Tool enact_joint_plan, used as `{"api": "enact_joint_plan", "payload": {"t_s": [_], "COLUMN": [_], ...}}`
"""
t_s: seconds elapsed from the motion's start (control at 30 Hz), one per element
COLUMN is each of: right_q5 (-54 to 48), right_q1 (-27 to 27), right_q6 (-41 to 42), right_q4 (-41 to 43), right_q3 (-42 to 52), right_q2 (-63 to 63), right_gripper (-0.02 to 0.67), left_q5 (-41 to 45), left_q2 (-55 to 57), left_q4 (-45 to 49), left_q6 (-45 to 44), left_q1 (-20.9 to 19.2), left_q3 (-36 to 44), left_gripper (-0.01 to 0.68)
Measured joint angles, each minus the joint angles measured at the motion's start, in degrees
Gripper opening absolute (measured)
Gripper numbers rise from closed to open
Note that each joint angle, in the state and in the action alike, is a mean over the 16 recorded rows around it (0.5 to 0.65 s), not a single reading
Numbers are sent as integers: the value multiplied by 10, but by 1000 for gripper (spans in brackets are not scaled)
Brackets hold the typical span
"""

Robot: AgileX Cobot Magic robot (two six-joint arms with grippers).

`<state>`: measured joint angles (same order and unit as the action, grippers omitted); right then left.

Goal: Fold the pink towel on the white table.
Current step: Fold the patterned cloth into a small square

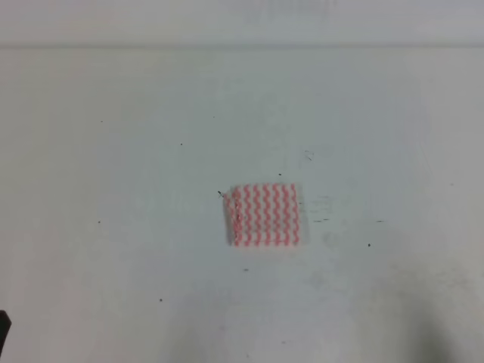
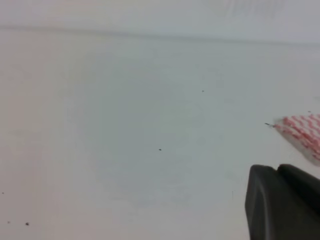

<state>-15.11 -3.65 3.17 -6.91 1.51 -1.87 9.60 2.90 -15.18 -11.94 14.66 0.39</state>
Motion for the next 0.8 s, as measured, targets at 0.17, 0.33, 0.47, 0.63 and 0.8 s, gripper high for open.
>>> {"api": "enact_joint_plan", "payload": {"t_s": [0.17,0.33,0.47,0.63,0.8], "right_q5": [-1,-1,-1,-1,-1], "right_q1": [0,0,0,0,0], "right_q6": [0,0,0,0,0], "right_q4": [0,0,0,0,0], "right_q3": [0,0,-1,-1,-2], "right_q2": [0,0,1,1,1], "right_gripper": [-18,-18,-18,-18,-18], "left_q5": [48,74,87,95,94], "left_q2": [-19,-34,-40,-40,-41], "left_q4": [80,90,90,90,90], "left_q6": [78,81,80,80,80], "left_q1": [-28,-41,-48,-53,-54], "left_q3": [1,2,3,2,3], "left_gripper": [-5,-5,-5,-5,-5]}}
